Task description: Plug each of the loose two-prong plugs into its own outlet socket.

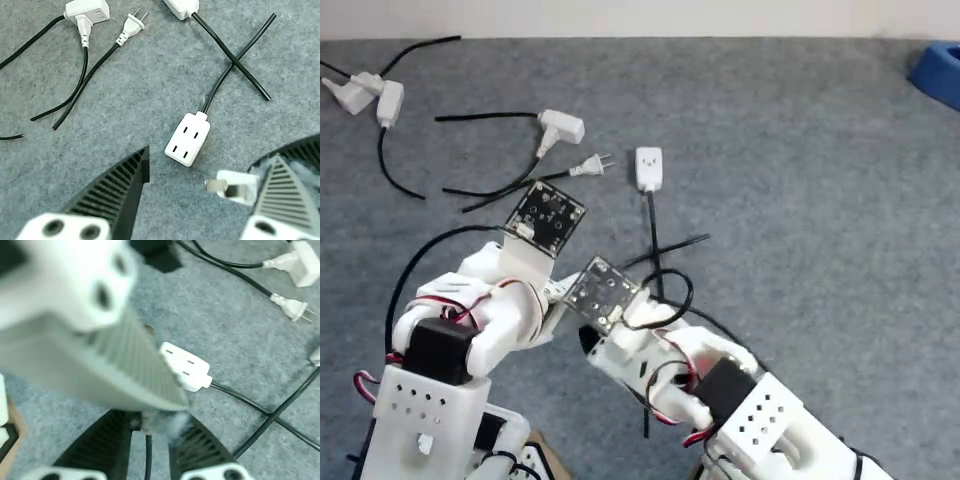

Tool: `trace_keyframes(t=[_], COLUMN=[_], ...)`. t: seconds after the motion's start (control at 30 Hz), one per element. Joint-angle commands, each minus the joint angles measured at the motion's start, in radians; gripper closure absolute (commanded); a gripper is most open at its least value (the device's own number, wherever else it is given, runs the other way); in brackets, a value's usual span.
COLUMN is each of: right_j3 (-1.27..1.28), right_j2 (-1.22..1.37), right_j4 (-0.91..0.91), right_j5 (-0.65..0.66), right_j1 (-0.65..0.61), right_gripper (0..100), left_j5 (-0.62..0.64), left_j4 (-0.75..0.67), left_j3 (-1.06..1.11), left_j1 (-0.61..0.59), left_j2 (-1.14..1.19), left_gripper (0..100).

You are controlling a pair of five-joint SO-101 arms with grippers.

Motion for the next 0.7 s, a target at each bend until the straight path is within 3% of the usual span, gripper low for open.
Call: trace_keyframes(t=[0.0,0.37,0.67], right_j3=[-0.016,-0.102,-0.13], right_j2=[-0.025,-0.027,-0.027], right_j4=[0.013,0.079,0.105], right_j5=[0.012,0.014,0.014], right_j1=[-0.01,0.097,0.099], right_gripper=[99.1,99.1,99.1], left_j5=[-0.011,-0.02,-0.049], left_j4=[-0.025,-0.044,-0.044], left_j3=[-0.013,0.039,0.067], left_j1=[-0.042,-0.094,-0.094], left_j2=[-0.007,-0.007,-0.007], left_gripper=[65,65,65])
